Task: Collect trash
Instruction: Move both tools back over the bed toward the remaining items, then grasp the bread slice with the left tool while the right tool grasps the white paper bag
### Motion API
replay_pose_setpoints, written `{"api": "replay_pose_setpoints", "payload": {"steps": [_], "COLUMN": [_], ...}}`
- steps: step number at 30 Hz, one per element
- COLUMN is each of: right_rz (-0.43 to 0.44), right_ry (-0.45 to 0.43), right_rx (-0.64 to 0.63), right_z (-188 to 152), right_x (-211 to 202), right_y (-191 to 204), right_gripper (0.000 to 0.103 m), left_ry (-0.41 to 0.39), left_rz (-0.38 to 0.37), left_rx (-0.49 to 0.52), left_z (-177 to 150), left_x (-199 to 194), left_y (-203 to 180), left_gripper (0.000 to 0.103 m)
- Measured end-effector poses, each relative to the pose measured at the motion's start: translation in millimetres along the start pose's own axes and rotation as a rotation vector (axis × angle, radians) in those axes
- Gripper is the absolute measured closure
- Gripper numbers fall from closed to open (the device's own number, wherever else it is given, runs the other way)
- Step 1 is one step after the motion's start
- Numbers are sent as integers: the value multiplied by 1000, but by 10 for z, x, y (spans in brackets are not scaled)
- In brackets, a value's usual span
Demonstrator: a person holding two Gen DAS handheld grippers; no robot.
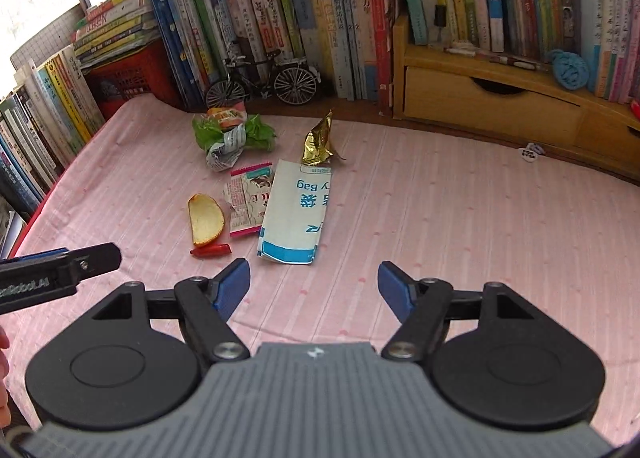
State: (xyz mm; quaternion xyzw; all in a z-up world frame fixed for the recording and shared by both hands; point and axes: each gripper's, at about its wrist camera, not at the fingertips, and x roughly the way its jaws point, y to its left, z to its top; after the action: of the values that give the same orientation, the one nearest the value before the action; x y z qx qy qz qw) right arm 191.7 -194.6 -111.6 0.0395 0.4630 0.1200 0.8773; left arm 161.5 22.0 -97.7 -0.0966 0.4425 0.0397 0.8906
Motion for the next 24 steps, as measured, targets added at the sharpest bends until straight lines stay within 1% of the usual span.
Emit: {"api": "replay_pose_setpoints", "payload": {"steps": [6,10,12,15,17,19,20,21,22,23,24], "right_rz": [39,35,31,41,44,63,66,71,77,89,99], "right_ry": [43,50,49,63,77,97,88,83,80,74,72], "right_rx": [-56,-78,-90,-98,-100,-105,-115,-124,-126,-118,-96], "right_z": [104,204,237,274,293,299,294,286,280,271,263], "right_x": [423,670,787,979,1095,1178,1179,1168,1153,1129,1107], "right_y": [93,114,122,136,138,123,115,100,73,32,-25], "right_gripper": [22,22,21,20,20,21,23,32,39,41,46], "left_ry": [51,81,96,117,137,129,133,133,131,134,138], "left_rz": [-24,28,40,35,39,47,38,22,11,7,-1], "left_rx": [-51,-85,-110,-141,-161,-159,-153,-149,-143,-137,-128], "left_z": [218,360,399,418,416,407,408,409,411,413,417], "left_x": [591,963,1113,1293,1387,1414,1432,1434,1420,1429,1423], "left_y": [-166,-176,-150,-120,-122,-158,-177,-202,-233,-256,-287], "left_gripper": [39,39,39,39,41,41,45,49,58,66,70]}}
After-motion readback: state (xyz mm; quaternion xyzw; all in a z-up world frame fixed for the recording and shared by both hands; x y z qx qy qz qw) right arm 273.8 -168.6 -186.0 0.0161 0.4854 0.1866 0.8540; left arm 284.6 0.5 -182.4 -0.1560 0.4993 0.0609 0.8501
